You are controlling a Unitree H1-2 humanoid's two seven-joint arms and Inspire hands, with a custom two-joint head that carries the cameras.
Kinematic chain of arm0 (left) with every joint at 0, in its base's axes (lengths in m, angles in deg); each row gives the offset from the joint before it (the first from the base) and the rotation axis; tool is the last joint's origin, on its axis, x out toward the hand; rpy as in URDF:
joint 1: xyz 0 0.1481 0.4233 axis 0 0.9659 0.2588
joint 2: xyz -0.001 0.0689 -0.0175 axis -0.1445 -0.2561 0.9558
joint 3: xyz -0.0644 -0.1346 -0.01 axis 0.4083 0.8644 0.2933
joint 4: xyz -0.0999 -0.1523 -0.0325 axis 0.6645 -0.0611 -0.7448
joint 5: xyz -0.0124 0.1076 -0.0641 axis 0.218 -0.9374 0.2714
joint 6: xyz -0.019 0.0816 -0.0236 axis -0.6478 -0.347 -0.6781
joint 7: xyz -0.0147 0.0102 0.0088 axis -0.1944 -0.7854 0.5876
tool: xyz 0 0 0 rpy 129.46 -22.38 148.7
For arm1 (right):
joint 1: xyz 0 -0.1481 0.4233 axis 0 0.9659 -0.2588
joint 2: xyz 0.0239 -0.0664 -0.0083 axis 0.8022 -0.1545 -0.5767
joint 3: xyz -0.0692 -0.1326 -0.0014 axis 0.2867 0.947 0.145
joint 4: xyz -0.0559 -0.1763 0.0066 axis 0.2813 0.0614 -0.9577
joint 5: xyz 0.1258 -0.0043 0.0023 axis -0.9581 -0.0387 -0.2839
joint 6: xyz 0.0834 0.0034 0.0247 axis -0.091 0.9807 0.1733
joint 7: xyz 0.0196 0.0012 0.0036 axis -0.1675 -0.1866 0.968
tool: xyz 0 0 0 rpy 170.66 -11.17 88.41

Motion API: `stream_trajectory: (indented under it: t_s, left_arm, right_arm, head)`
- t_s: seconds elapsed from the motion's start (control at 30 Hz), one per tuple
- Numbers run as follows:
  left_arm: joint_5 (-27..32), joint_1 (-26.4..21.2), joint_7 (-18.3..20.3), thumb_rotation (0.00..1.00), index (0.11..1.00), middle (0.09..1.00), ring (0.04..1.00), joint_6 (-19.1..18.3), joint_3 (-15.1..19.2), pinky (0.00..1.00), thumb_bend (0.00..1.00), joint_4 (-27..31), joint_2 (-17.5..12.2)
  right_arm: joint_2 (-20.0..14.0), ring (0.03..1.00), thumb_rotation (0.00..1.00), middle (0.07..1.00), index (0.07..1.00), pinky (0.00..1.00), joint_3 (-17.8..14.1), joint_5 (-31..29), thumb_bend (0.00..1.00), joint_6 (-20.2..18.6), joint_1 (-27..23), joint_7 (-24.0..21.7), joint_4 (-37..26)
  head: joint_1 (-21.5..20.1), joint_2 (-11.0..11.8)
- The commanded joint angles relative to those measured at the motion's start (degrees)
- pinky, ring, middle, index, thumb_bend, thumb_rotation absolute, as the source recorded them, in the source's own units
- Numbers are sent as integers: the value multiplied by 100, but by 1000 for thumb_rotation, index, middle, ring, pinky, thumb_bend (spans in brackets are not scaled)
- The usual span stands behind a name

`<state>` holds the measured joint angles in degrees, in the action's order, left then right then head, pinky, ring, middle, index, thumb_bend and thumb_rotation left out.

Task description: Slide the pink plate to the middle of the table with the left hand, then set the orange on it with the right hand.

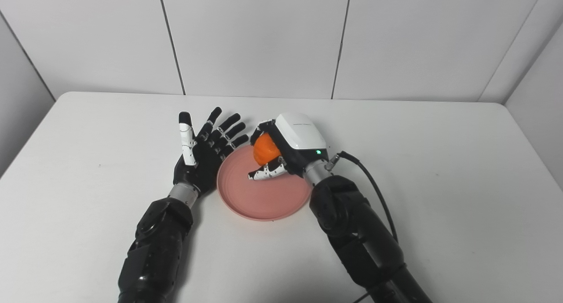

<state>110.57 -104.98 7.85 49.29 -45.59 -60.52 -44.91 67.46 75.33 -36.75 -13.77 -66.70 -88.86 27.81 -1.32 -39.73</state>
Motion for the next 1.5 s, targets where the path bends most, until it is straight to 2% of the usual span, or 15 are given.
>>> stream_trajectory:
  t_s: [0.0, 0.27, 0.63, 0.83, 0.87, 0.93, 0.97, 1.0, 1.03, 1.07, 1.27, 1.47]
  left_arm:
    - [-161, 275, -227, 927, 1000, 840, 823, -320, -41, 743, 981, -283, 34]
    - [-173, 278, -186, 934, 1000, 847, 830, -275, -67, 753, 982, -309, 13]
    - [-146, 286, -163, 934, 1000, 857, 832, -281, -62, 768, 981, -318, 15]
    - [-126, 278, -108, 937, 1000, 921, 843, -280, -66, 772, 973, -350, 0]
    - [-129, 277, -98, 938, 1000, 933, 845, -274, -68, 773, 971, -355, -4]
    - [-148, 283, -80, 941, 1000, 945, 848, -257, -84, 770, 969, -357, -14]
    - [-159, 287, -55, 945, 1000, 948, 854, -244, -101, 767, 965, -360, -25]
    - [-177, 290, -33, 951, 1000, 953, 863, -228, -123, 768, 962, -369, -39]
    - [-192, 290, -33, 958, 1000, 957, 872, -218, -139, 778, 962, -377, -48]
    - [-192, 291, -35, 959, 1000, 954, 873, -214, -147, 773, 962, -384, -52]
    - [-191, 288, -70, 950, 1000, 937, 864, -182, -158, 753, 969, -393, -55]
    - [-146, 280, -46, 954, 1000, 936, 852, -202, -143, 756, 965, -380, -66]
  right_arm:
    - [55, 344, 4, 428, 500, 288, -5, 32, 526, 242, -200, 184, -48]
    - [105, 376, 4, 457, 492, 322, 76, 21, 528, 258, -156, 251, 202]
    - [143, 388, 5, 456, 492, 337, 97, 43, 528, 206, -139, 214, 242]
    - [97, 426, 15, 481, 485, 361, 143, 64, 526, 143, -144, 49, 106]
    - [90, 434, 94, 489, 485, 368, 152, 73, 520, 135, -142, 30, 86]
    - [78, 446, 160, 502, 486, 378, 166, 86, 514, 139, -140, 17, 57]
    - [66, 455, 372, 514, 505, 385, 176, 93, 662, 147, -138, 5, 35]
    - [56, 465, 510, 527, 523, 392, 182, 94, 747, 151, -137, -10, 12]
    - [48, 471, 614, 538, 540, 395, 186, 90, 806, 162, -137, -19, -4]
    - [41, 472, 674, 546, 553, 396, 186, 77, 832, 191, -138, -13, -7]
    - [5, 498, 841, 588, 614, 414, 190, -2, 903, 293, -162, -2, 13]
    - [-25, 578, 932, 653, 678, 479, 185, -53, 903, 370, -158, -3, 28]
  head:
    - [5, 0]
    - [13, -16]
    - [-10, -26]
    - [-21, -32]
    - [-21, -32]
    - [-31, -33]
    - [-31, -33]
    - [-31, -33]
    - [-31, -33]
    - [-31, -33]
    - [-40, -36]
    - [-49, -45]
